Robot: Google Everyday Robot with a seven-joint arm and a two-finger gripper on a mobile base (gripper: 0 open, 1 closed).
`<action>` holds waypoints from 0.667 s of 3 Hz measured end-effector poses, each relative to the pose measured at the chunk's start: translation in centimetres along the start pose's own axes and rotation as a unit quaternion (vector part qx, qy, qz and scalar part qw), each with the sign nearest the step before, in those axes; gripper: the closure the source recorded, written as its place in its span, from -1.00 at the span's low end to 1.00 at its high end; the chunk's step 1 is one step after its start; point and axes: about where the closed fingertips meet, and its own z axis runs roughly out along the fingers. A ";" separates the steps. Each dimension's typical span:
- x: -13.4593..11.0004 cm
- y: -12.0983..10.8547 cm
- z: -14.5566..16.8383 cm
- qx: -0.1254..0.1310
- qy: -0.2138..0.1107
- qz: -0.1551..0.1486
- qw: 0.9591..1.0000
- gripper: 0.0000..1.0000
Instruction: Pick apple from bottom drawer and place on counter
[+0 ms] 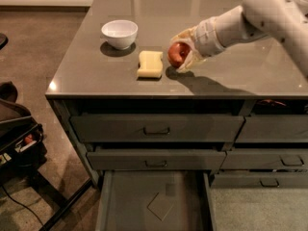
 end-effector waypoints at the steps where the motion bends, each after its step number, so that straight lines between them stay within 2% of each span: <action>1: -0.2 -0.8 0.1 0.004 -0.003 -0.003 1.000 0.63; 2: -0.2 -0.8 0.1 0.004 -0.003 -0.003 1.000 0.18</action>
Offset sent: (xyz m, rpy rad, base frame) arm 0.0057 0.0035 0.0060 0.0060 -0.0090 0.0052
